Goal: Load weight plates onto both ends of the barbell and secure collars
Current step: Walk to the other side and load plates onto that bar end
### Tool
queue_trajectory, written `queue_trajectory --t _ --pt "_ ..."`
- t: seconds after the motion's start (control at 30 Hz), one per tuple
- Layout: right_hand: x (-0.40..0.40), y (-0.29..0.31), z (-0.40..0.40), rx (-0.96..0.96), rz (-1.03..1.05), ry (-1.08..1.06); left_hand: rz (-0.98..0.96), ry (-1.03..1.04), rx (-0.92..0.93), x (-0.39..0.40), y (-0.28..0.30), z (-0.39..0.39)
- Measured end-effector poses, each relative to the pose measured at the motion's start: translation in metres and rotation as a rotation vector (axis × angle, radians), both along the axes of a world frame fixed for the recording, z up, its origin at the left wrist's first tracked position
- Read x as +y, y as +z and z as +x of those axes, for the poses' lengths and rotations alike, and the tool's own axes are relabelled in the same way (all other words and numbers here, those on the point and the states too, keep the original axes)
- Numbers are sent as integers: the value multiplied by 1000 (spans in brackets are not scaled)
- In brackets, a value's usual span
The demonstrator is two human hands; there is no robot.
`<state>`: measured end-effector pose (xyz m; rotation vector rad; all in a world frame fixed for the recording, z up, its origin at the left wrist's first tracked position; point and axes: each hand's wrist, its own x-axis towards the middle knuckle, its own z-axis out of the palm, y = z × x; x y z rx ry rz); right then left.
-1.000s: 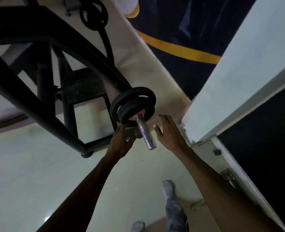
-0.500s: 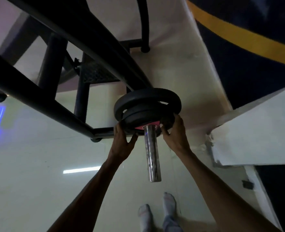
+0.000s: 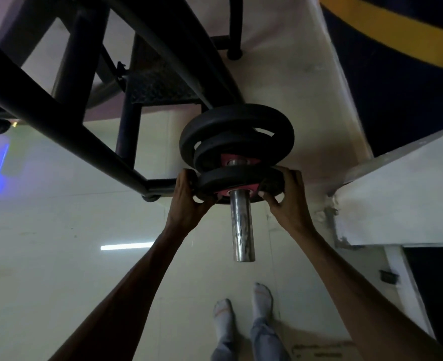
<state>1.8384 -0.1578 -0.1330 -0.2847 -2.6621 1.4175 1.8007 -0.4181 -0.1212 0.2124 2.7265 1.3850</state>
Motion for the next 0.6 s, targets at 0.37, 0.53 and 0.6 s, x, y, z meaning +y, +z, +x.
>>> queue_trajectory --t 0.37,0.53,0.6 --pt "-21 11 124 -106 -112 -53 23 -77 -42 -19 -1 114" --pt "-35 18 176 -121 -130 -88 26 -112 -67 -28 1 159" --pt "-40 24 195 -132 -138 -96 55 -104 -80 -33 4 177"
